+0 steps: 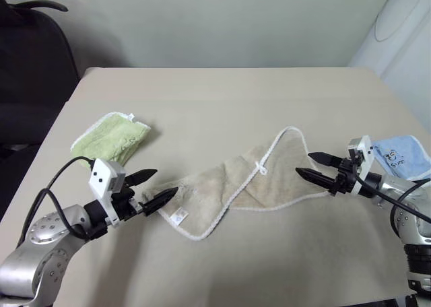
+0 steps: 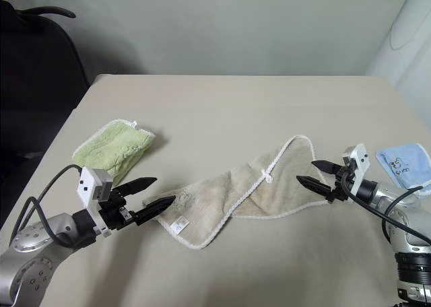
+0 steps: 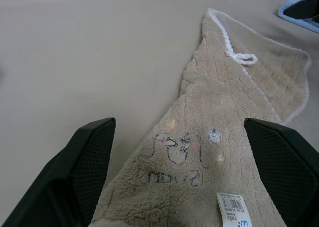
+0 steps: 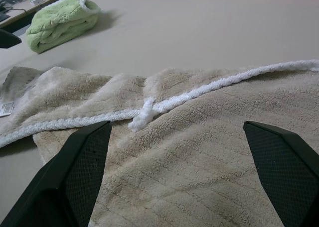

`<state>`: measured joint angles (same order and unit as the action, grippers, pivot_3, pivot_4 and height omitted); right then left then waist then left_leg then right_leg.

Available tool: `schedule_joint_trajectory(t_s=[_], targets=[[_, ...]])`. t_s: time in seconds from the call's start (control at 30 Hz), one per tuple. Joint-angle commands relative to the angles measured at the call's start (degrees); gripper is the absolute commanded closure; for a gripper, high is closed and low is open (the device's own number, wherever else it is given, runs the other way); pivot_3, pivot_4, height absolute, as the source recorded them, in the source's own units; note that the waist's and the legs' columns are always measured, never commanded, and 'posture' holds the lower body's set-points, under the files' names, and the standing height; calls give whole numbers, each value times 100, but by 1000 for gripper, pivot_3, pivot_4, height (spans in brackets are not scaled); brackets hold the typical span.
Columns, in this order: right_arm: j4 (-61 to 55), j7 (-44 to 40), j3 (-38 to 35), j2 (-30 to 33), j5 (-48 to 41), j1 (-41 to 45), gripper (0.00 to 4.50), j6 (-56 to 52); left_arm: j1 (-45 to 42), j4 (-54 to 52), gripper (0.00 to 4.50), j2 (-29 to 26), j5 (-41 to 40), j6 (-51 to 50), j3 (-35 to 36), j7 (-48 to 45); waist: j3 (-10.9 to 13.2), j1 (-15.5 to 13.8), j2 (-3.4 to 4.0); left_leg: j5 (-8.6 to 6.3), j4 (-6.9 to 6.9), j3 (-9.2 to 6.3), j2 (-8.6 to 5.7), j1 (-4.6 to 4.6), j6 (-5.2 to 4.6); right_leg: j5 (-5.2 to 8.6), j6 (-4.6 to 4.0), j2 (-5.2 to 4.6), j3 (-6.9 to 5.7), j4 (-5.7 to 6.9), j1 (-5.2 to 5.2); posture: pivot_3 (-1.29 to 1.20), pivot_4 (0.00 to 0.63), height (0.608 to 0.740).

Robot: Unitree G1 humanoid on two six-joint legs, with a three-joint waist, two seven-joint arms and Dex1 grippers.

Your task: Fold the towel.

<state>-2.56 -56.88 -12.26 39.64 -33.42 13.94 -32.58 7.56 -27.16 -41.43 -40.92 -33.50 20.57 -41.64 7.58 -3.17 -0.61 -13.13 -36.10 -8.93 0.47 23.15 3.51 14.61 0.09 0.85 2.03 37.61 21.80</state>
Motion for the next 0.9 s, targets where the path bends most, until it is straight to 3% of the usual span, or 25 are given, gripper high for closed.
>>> schedule_joint_trajectory(t_s=[0.03, 0.9], targets=[[-162, -119, -116, 135, -119, 25, 0, 6, -47, -221, 29, 38, 29, 91, -1, 49, 0, 0, 0, 0, 0, 0, 0, 0, 0, 0, 0, 0, 0, 0, 0, 0, 150, 740], [121, 280, -24, -90, 198, 398, 0, 349, -594, 9, 29, -75, 696, 397, -843, -356, -1, 22, -1, -8, -5, 2, 1, -10, -14, 2, -3, 2, 4, 22, 0, 0, 150, 740]])
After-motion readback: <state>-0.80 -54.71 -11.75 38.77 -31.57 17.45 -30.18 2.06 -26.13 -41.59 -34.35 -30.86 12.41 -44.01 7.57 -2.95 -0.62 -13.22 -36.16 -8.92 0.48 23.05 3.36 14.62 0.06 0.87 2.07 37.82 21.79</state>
